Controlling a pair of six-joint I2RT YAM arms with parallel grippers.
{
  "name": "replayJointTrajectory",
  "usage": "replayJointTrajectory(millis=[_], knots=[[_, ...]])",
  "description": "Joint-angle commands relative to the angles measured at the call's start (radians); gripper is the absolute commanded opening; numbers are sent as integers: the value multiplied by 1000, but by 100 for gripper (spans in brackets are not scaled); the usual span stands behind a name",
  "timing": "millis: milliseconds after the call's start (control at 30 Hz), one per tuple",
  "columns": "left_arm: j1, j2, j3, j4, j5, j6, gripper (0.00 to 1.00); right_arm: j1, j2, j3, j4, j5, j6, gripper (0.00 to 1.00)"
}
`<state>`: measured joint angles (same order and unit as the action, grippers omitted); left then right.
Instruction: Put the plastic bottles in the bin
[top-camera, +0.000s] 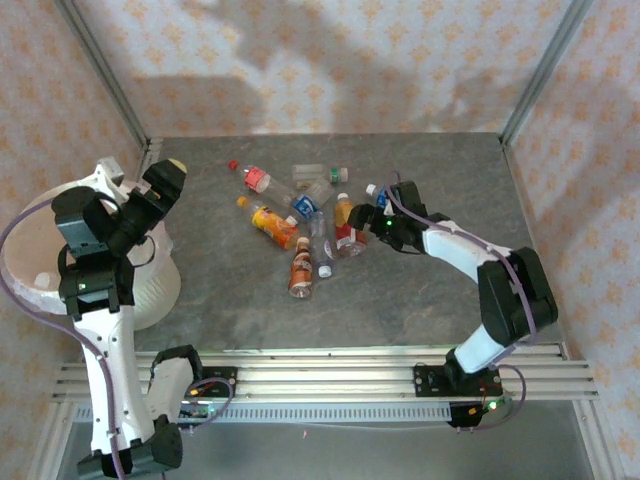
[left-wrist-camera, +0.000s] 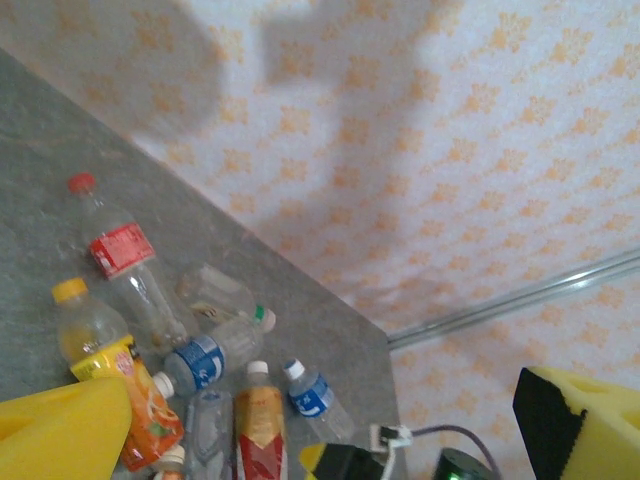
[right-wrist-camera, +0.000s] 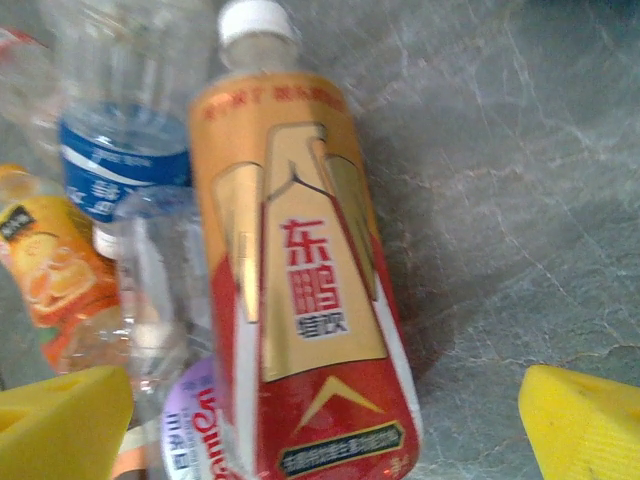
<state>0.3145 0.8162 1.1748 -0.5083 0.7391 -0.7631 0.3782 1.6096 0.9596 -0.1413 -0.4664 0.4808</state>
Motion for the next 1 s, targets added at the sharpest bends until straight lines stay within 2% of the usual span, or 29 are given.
replayJointTrajectory(millis=[0, 200, 333, 467, 700, 833, 967], knots=[[-38, -4, -9, 84, -31, -30, 100, -6, 54, 25, 32, -72, -24, 99], [-88, 25, -1, 87, -58, -26, 100, -5, 125, 47, 83, -198, -6, 99], [-114, 42, 7, 78, -67, -17, 100, 6, 159, 52, 121, -224, 30, 97], [-132, 47, 9, 69, -91, -10, 100, 34, 191, 84, 99, -209, 34, 96], [-145, 38, 7, 35, -116, 10, 100, 80, 206, 128, 19, -49, 9, 95], [-144, 36, 8, 14, -127, 23, 100, 84, 204, 131, 4, -21, 10, 86], [-147, 34, -4, 11, -127, 17, 100, 88, 172, 115, 2, 21, 15, 70]])
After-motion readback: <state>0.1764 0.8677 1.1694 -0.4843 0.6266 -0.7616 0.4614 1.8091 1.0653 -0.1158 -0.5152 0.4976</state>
